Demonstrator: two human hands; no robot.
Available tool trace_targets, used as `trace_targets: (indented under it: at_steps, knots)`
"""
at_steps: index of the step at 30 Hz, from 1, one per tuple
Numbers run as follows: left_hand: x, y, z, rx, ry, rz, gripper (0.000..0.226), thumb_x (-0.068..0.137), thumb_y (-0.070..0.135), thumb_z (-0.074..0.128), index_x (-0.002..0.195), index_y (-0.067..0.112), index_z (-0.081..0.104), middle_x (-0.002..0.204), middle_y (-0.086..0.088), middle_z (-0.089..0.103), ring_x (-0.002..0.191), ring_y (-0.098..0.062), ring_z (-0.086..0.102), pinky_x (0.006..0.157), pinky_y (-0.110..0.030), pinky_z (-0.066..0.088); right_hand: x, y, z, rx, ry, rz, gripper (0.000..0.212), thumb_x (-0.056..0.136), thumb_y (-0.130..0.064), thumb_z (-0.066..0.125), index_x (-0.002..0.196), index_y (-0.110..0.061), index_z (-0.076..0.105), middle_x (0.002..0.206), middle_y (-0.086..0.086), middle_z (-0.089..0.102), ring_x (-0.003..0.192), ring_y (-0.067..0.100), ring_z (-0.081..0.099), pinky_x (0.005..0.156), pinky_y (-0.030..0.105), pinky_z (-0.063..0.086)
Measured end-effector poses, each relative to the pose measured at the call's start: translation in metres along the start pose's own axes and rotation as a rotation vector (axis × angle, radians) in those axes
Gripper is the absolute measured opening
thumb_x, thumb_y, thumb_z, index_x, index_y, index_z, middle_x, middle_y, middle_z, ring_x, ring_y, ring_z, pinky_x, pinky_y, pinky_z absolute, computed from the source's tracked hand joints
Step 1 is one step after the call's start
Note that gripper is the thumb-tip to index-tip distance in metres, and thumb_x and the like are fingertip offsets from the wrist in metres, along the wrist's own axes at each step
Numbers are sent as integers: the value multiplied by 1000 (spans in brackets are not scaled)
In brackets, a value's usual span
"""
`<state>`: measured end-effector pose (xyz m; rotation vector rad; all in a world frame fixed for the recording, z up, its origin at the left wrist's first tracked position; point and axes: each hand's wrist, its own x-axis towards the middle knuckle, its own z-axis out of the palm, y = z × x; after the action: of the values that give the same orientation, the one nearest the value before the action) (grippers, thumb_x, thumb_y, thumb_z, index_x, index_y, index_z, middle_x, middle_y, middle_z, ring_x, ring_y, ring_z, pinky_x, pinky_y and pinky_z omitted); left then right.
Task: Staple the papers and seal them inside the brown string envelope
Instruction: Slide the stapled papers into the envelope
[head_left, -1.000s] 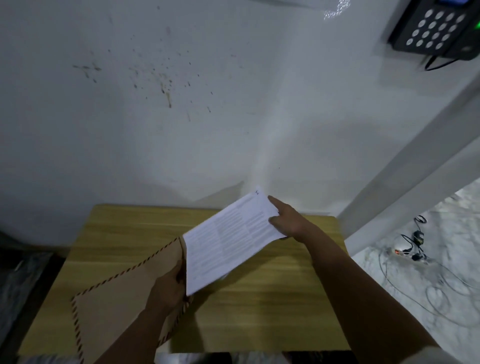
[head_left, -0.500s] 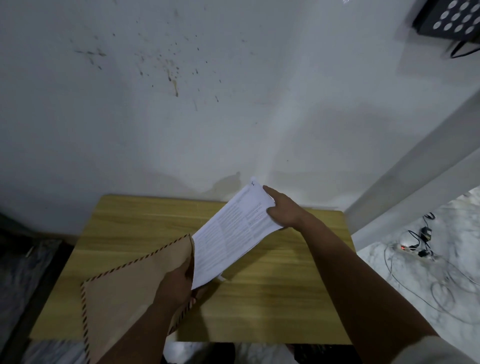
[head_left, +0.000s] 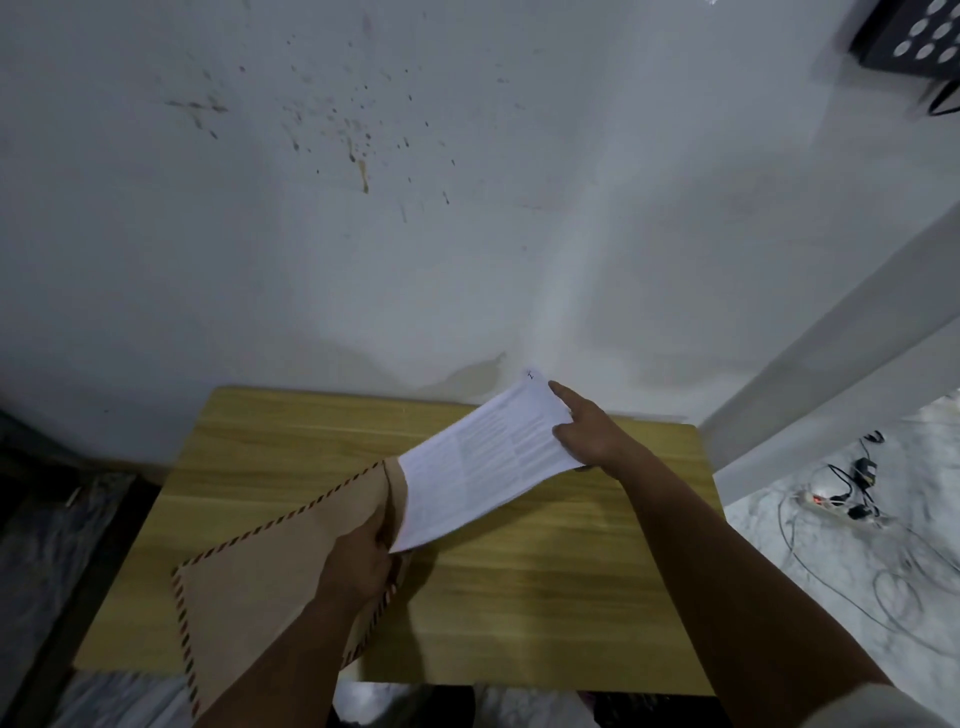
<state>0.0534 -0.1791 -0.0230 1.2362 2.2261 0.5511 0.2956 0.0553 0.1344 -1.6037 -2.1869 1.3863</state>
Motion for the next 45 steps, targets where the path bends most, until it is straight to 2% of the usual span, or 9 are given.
trace_targets:
  at_steps: [3, 6, 10, 16, 24, 28, 33, 38, 45]
  knots:
    - [2, 2, -4, 221, 40, 32, 51, 101, 39, 50, 149, 18, 46, 128, -5, 64, 114, -19, 60, 98, -22, 43, -3, -11, -1, -122, -23, -45, 65, 91, 5, 40, 152, -16, 34, 146, 8, 50, 129, 29, 49, 94, 29, 38]
    - [-2, 12, -4, 194, -36, -38, 57, 104, 36, 50, 155, 18, 34, 133, -8, 61, 116, -20, 60, 99, -24, 43, -1, -16, 1, -154, -19, -53, 68, 91, 5, 40, 155, -18, 30, 148, 8, 48, 132, 29, 47, 98, 31, 38]
    - [-4, 14, -2, 30, -35, -131, 51, 108, 31, 35, 158, 26, 26, 110, -10, 70, 74, -9, 56, 75, -27, 47, 4, -19, 8, -162, -64, -55, 71, 87, 1, 40, 151, -30, 35, 138, 6, 56, 121, 30, 55, 98, 45, 51]
    - [-2, 24, -2, -35, 64, -54, 47, 107, 43, 35, 153, 35, 38, 85, 0, 72, 73, -14, 67, 76, -32, 59, 4, -24, 26, -145, -90, -109, 71, 90, 2, 40, 155, -25, 28, 143, 5, 51, 128, 29, 50, 93, 32, 42]
    - [-1, 53, -18, 56, 67, -14, 46, 107, 40, 33, 152, 27, 37, 104, -5, 71, 87, -21, 68, 79, -39, 60, 0, -27, 43, -164, -24, -131, 74, 94, -3, 38, 161, -21, 12, 162, 2, 31, 144, 27, 37, 111, 33, 34]
    - [2, 63, -18, 80, 96, 31, 45, 106, 36, 36, 150, 24, 36, 100, -5, 70, 83, -21, 67, 73, -40, 61, -6, -36, 55, -170, 34, -123, 73, 97, -4, 38, 161, -21, 7, 152, 12, 44, 130, 33, 51, 103, 37, 43]
    - [4, 76, -17, 49, 134, 91, 47, 105, 28, 45, 151, 17, 40, 91, -4, 70, 72, -18, 64, 62, -35, 56, -18, -41, 84, -160, 71, -140, 74, 100, -10, 41, 161, -22, 2, 113, 18, 66, 92, 29, 66, 81, 44, 55]
    - [9, 79, -12, -3, 183, 113, 41, 107, 33, 37, 145, 22, 48, 75, 2, 65, 62, -14, 60, 55, -35, 54, -24, -39, 106, -162, 91, -155, 79, 96, -9, 43, 160, -22, -2, 70, 4, 55, 58, 15, 51, 53, 32, 40]
    - [9, 79, -6, -7, 229, 117, 42, 107, 38, 32, 139, 21, 52, 76, -2, 68, 63, -19, 61, 54, -29, 43, -24, -31, 110, -169, -34, -175, 79, 98, -16, 41, 160, -27, -7, 97, 17, 68, 79, 28, 64, 73, 40, 53]
